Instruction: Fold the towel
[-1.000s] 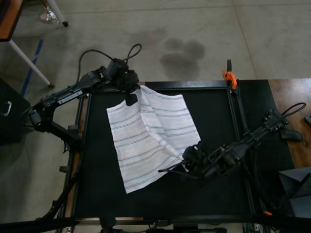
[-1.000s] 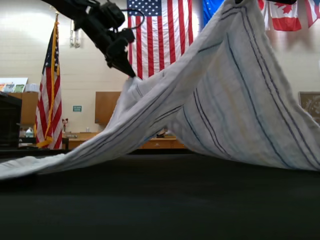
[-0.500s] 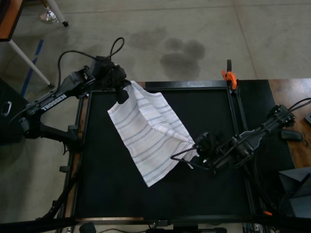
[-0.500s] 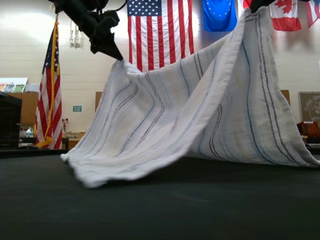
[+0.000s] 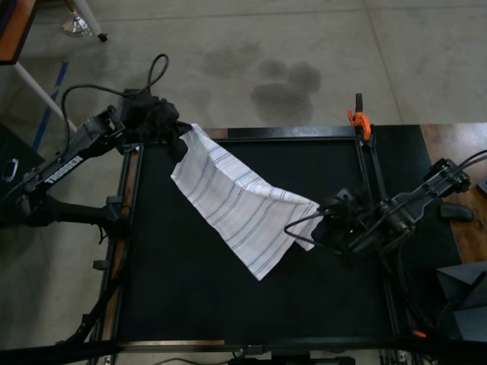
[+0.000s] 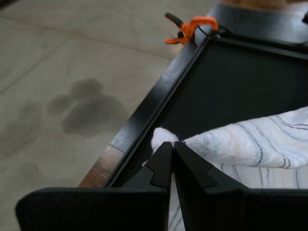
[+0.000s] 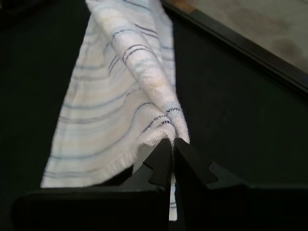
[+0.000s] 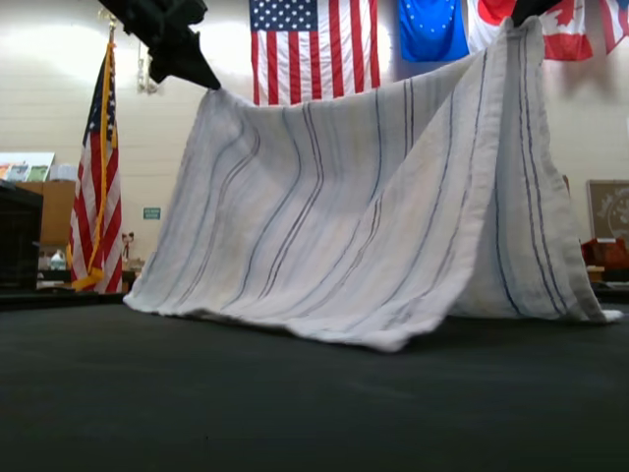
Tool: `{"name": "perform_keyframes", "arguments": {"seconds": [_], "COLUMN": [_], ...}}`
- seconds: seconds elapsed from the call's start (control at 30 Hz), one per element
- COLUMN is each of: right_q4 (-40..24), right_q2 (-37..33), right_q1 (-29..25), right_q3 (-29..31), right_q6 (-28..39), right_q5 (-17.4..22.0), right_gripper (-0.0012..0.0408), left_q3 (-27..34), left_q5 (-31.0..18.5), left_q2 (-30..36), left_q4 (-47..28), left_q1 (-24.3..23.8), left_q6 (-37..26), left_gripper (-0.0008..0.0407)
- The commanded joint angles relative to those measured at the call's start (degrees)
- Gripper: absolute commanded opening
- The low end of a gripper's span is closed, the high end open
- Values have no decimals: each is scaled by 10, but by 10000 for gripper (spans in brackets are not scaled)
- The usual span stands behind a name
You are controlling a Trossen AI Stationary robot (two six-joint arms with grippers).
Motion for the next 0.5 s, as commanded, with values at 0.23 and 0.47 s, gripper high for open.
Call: {"name": "perform_keyframes", "arguments": {"seconds": [0.23, 0.47], "right_q4": [-19, -30], "right_q2": [-61, -99], "right_q1": [-1, -1], "right_q3": [0, 0], "right_q6": [0, -7], "right_q5": [48, 77], "right_gripper": [0, 0], "left_q3": [0, 0], "left_q5": [0, 12], "left_q2": [-49, -80], "left_q4": [1, 1], "left_q1": [0, -16], "left_q6": [-28, -61], "left_gripper": [0, 0]}}
